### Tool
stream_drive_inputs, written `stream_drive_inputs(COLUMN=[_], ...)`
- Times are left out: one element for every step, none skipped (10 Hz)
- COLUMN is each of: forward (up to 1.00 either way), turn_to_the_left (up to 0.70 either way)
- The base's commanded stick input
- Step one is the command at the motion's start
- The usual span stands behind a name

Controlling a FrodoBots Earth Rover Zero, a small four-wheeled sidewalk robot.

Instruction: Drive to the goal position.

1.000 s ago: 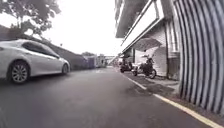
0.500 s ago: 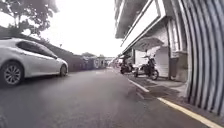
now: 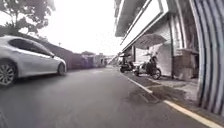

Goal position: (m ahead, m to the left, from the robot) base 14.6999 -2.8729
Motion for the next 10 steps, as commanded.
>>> stream_drive_inputs(forward=[0.45, 0.45, 0.45, 0.45, 0.45, 0.45, 0.45, 0.45, 0.45, 0.45], turn_to_the_left=[0.0, 0.0, 0.0, 0.0, 0.0, 0.0, 0.0, 0.0, 0.0, 0.0])
